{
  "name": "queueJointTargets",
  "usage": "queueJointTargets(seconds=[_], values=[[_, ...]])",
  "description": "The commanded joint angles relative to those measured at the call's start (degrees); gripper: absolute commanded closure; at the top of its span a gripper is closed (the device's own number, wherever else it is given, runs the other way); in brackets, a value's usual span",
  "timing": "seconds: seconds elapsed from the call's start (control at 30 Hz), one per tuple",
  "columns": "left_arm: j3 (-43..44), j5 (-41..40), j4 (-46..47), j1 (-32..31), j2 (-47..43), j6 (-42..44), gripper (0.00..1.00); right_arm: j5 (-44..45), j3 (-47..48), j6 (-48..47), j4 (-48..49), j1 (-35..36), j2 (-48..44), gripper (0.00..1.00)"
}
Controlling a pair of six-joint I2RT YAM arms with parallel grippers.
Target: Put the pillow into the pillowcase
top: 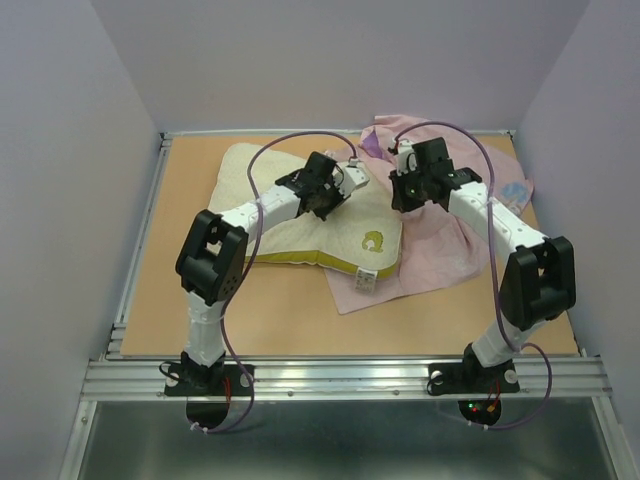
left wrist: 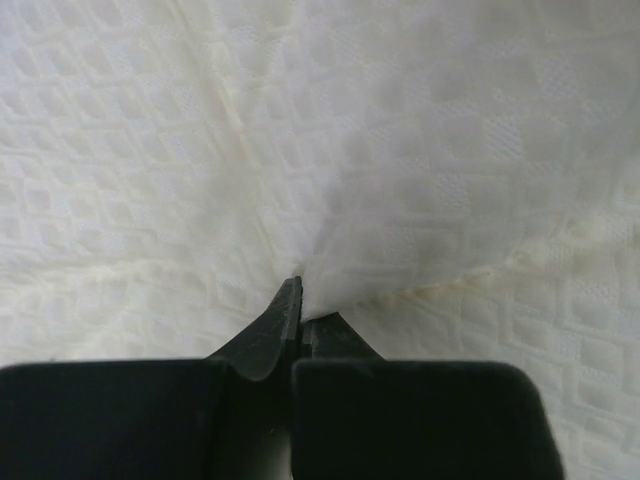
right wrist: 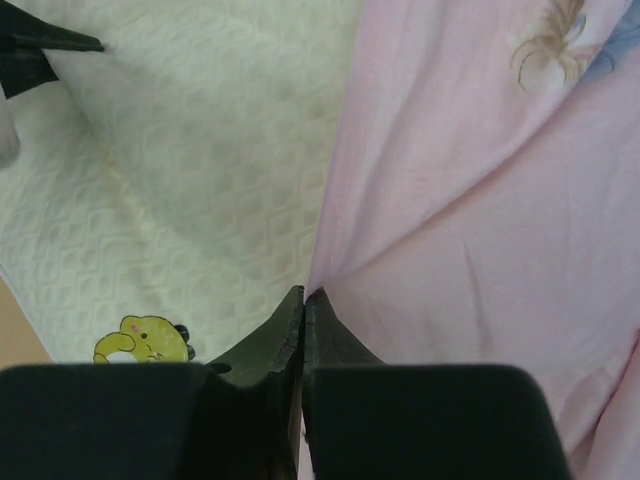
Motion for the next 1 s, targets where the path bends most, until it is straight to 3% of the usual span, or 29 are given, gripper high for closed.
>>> queueJointTargets(seconds=[0.0, 0.03, 0.07, 0.1, 0.13, 0.17, 0.2, 0.27, 0.5, 0.7, 0.77, 0.97], values=[[1.28, -2.98, 6.67, 1.97, -1.46, -13.92, 1.0, 1.19, 4.29, 3.05, -0.64, 0.35, 1.16, 0.9], [1.81, 1.9, 4.83, 2.59, -1.54, -16.02, 0.91, 1.72, 4.29, 3.4, -0.81, 0.26, 1.26, 0.6], [1.9, 7.0, 4.12, 3.64, -2.33, -16.47, 0.87, 3.12, 3.95, 3.84, -1.34, 0.09, 0.82, 0.43], [1.64, 9.4, 3.68, 4.0, -3.21, -16.39, 0.83, 3.65, 3.59, 4.02, -1.52, -0.18, 0.29, 0.32], [1.29, 11.6, 2.8, 4.18, -4.09, -13.95, 0.72, 3.92, 3.24, 3.94, -1.95, -0.79, -0.23, 0.17], [0.68, 13.19, 2.45, 4.18, -6.7, -12.1, 0.65, 4.18, 2.8, 3.85, -2.13, -1.49, -1.02, 0.14], [-0.81, 16.86, 2.18, 4.18, -8.21, -9.39, 0.61, 4.01, 1.93, 3.93, -2.48, -3.41, -1.81, 0.14], [-2.57, 20.65, -0.1, 3.92, -12.42, -0.46, 0.36, 2.18, 0.78, 3.85, -3.71, -7.01, -4.53, 0.14], [-6.36, 21.29, -9.15, -1.44, -19.47, 22.77, 0.33, -3.89, -9.93, 1.74, -6.09, -8.97, -12.19, 0.31], [-12.77, 17.43, -8.46, -9.16, -20.44, 30.45, 0.32, -7.85, -18.28, 4.02, -3.37, -8.97, -11.93, 0.34], [-14.79, 16.99, -6.79, -10.66, -20.01, 32.47, 0.01, -6.98, -19.87, 4.02, -0.66, -8.97, -11.66, 0.34], [-20.59, 10.41, 1.99, -14.54, -16.68, 35.46, 0.01, -6.63, -21.89, 5.78, 3.57, -9.06, -9.2, 0.35]])
